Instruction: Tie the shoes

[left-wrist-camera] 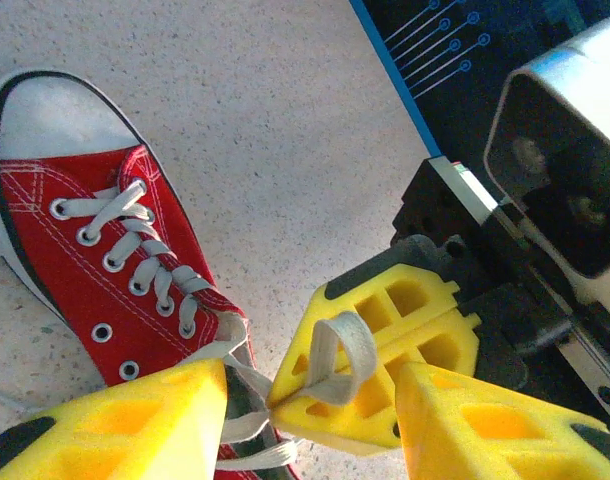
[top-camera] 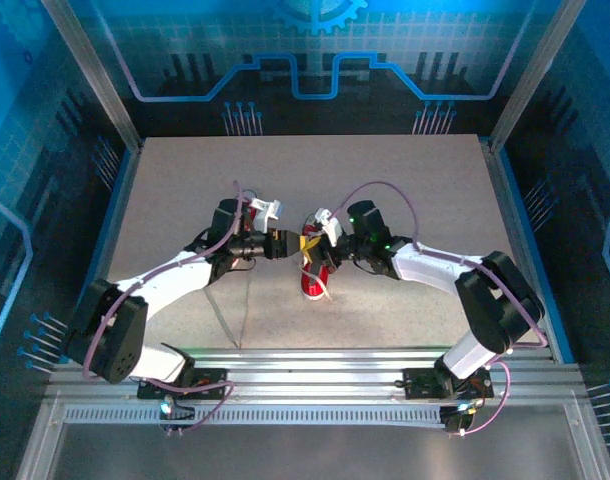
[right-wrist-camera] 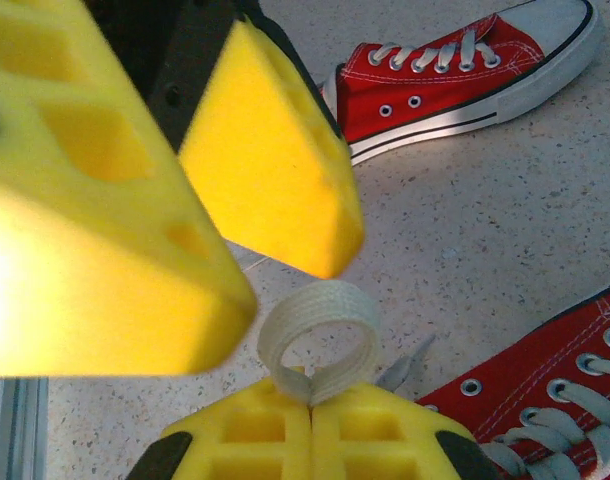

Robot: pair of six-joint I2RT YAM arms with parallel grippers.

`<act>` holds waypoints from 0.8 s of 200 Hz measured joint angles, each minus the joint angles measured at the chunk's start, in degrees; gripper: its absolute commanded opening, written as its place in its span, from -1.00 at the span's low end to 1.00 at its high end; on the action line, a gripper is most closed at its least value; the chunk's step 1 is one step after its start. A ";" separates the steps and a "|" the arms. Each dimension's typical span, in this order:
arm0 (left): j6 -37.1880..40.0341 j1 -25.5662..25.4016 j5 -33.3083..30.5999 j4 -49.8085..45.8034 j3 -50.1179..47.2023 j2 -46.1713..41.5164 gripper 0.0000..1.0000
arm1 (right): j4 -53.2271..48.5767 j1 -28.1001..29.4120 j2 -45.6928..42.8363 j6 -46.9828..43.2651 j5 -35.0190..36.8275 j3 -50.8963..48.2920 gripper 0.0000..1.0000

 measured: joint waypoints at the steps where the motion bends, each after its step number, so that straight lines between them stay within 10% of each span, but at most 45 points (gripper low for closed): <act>1: -0.11 0.00 0.09 0.17 0.02 0.17 -0.03 | -0.02 0.00 0.02 -0.02 0.00 0.00 -1.00; 43: -2.03 0.00 2.19 3.78 0.39 3.76 -0.23 | -0.46 0.04 0.46 -0.66 -0.02 0.09 -1.00; 65: -2.56 0.00 3.28 4.37 1.09 4.94 -1.00 | -0.55 0.04 0.61 -0.81 -0.04 0.09 -1.00; 130: -1.33 0.04 3.56 2.01 2.08 4.61 -1.00 | -2.93 -0.02 -0.39 -0.63 -0.26 -0.11 -0.11; 160: -0.28 0.11 3.54 0.76 3.02 4.02 -1.00 | -3.93 -0.74 -5.49 -0.33 -0.48 -3.76 -0.09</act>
